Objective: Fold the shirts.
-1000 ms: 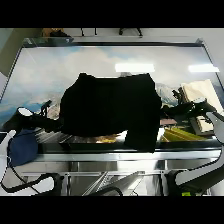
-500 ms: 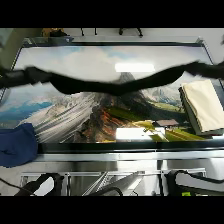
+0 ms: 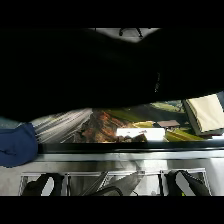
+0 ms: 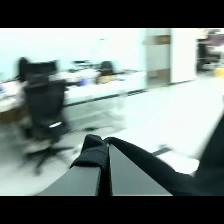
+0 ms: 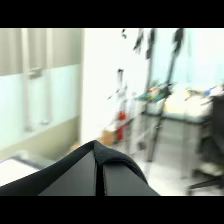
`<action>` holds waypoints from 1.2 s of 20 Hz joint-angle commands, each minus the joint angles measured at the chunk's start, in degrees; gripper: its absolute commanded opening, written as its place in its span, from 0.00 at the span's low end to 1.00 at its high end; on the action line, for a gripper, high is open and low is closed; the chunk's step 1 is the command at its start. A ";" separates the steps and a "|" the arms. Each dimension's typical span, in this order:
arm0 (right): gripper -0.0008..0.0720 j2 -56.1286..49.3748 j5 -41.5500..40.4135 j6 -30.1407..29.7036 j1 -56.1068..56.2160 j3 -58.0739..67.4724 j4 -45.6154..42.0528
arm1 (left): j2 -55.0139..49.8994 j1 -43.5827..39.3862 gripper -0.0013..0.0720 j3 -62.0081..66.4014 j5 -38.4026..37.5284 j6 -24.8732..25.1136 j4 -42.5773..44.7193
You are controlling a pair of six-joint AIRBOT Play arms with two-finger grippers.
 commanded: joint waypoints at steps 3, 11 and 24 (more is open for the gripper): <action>0.04 -4.66 9.68 4.92 -0.04 -1.77 -3.65 | 7.13 0.07 0.04 -21.51 0.04 -0.57 9.31; 0.04 -27.15 -1.53 -6.08 9.75 -28.52 -2.95 | -23.17 -7.98 0.03 -41.57 10.05 9.18 9.73; 0.04 -60.17 -4.63 -7.19 10.21 -6.51 -3.21 | -67.56 -8.15 0.03 -1.18 -2.93 1.70 16.79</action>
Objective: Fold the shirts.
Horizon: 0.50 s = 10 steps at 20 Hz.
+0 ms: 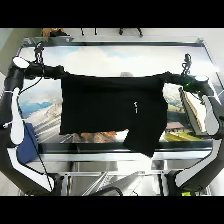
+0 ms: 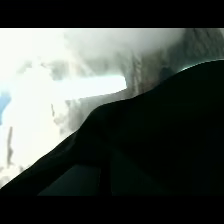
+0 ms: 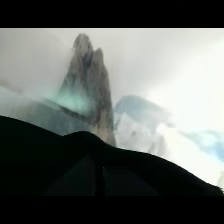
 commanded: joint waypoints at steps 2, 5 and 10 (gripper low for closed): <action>0.04 -1.86 5.60 2.69 -1.95 3.45 -6.40 | -4.02 -1.11 0.03 6.69 -8.52 -6.10 11.89; 0.04 -1.79 8.72 5.79 -2.25 3.43 -15.08 | -4.17 -2.12 0.03 6.58 -11.02 -8.85 18.12; 0.04 -2.08 9.46 7.78 -0.92 2.93 -24.87 | -4.94 -4.68 0.03 6.34 -10.23 -10.64 23.98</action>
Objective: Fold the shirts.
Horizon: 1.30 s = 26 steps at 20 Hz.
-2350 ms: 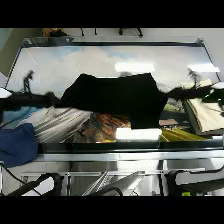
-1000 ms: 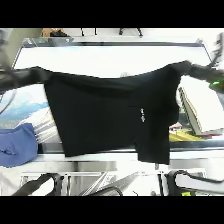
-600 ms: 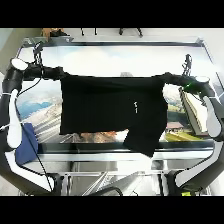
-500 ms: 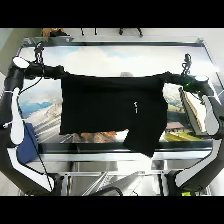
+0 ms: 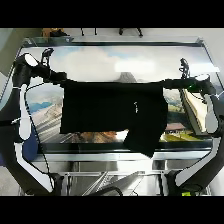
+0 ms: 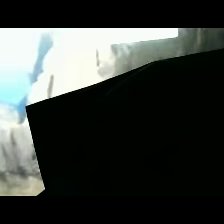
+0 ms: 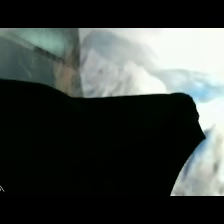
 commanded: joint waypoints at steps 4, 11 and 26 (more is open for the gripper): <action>0.04 -1.25 -0.28 1.38 1.66 -0.13 -6.62 | -0.68 -2.49 0.04 -5.73 3.41 -2.23 6.73; 0.04 -1.53 -1.90 1.40 2.40 -0.13 -6.64 | -0.68 -2.05 0.04 -11.47 8.44 -2.45 8.04; 0.60 11.10 3.32 23.23 0.04 -0.11 -26.93 | 8.63 0.22 0.93 -7.34 -0.74 -4.66 7.63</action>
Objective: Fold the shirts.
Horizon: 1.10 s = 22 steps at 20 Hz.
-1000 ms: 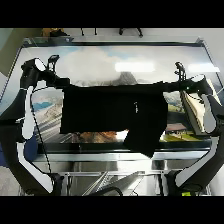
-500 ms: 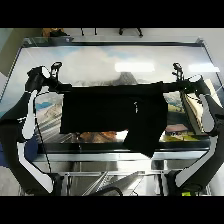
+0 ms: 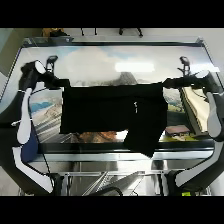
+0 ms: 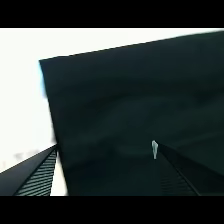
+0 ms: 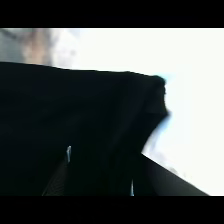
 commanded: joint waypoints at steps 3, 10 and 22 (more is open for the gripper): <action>0.60 8.87 16.39 14.03 -5.35 -4.09 -7.89 | 9.40 5.49 0.92 -4.20 -12.35 -0.87 -0.22; 0.59 31.52 20.81 19.52 -16.44 -37.59 -2.03 | 24.04 14.01 0.93 -45.24 -5.49 5.92 -10.62; 0.60 43.65 14.58 17.53 -15.54 -63.80 0.90 | 17.79 13.51 0.46 -49.27 0.98 14.29 -24.04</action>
